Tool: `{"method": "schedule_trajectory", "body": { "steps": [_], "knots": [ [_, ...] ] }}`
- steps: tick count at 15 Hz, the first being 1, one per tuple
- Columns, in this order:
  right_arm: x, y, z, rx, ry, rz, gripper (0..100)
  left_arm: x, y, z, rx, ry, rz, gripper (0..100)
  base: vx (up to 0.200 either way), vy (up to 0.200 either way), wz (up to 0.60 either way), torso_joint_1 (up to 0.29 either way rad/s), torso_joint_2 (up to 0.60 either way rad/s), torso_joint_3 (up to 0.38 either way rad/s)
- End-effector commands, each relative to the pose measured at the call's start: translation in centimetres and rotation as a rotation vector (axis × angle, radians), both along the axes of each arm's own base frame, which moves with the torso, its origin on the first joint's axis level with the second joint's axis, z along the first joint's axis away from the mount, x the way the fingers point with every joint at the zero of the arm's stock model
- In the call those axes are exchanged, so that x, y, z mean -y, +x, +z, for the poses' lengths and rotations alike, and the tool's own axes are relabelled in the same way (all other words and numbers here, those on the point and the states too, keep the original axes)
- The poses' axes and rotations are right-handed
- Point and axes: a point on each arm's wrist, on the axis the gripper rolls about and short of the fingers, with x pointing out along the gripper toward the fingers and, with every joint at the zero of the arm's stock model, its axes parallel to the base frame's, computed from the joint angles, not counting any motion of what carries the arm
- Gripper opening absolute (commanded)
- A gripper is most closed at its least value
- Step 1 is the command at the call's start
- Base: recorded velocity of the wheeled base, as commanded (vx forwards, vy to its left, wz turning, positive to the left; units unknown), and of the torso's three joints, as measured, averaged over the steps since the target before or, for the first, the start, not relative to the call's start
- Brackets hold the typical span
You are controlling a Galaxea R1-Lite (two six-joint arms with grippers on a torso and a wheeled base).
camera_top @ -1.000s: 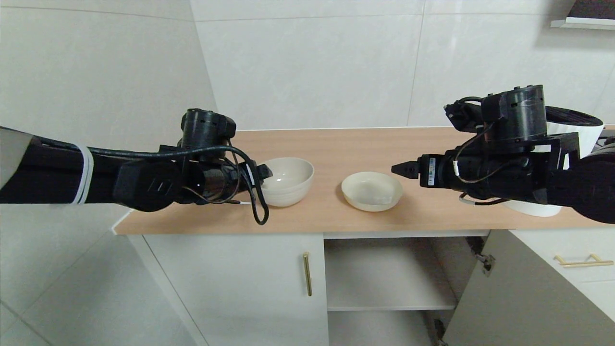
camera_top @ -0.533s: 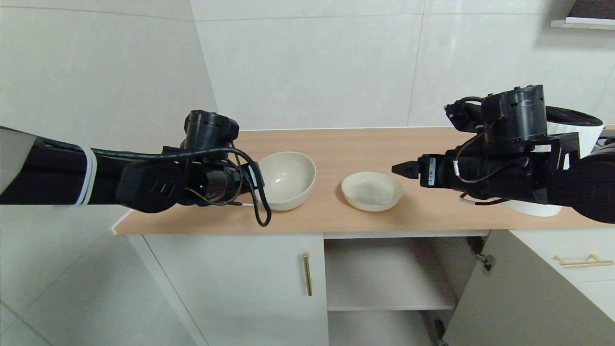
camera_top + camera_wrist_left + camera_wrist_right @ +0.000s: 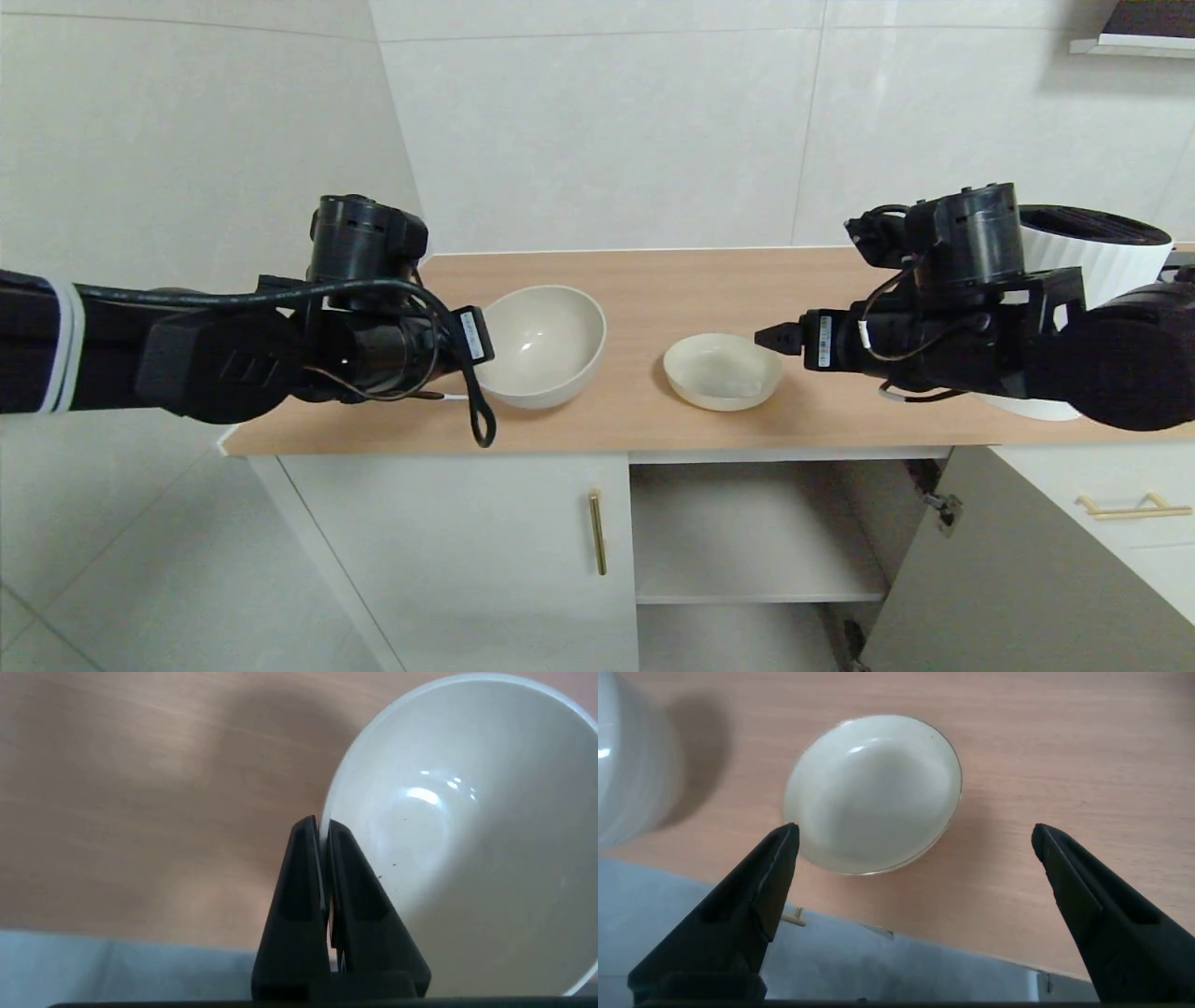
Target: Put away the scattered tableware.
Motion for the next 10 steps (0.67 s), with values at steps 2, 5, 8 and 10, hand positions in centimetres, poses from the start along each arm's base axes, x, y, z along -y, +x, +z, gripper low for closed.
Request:
{"method": "schedule_trajectory", "body": {
  "steps": [2, 5, 8, 10],
  "knots": [
    [-0.4, 4.1, -3.9, -0.064, -0.051, -0.116, 100, 0.2, -2.7, 1.7, 0.035, -0.005, -0.068, 0, 0.000, 0.000, 0.00, 0.000, 0.00, 0.000],
    [-0.7, 5.1, -4.9, -0.064, -0.076, -0.178, 100, 0.3, -4.5, 2.9, 0.067, -0.018, -0.110, 0, 0.000, 0.000, 0.00, 0.000, 0.00, 0.000],
    [-0.8, 5.3, -5.4, -0.070, -0.080, -0.181, 100, 0.3, -5.0, 3.3, 0.077, -0.018, -0.118, 0, 0.000, 0.000, 0.00, 0.000, 0.00, 0.000],
    [-0.8, 5.3, -5.5, -0.073, -0.081, -0.180, 100, 0.3, -5.0, 3.2, 0.076, -0.018, -0.118, 0, 0.000, 0.000, 0.00, 0.000, 0.00, 0.000]
  ]
}}
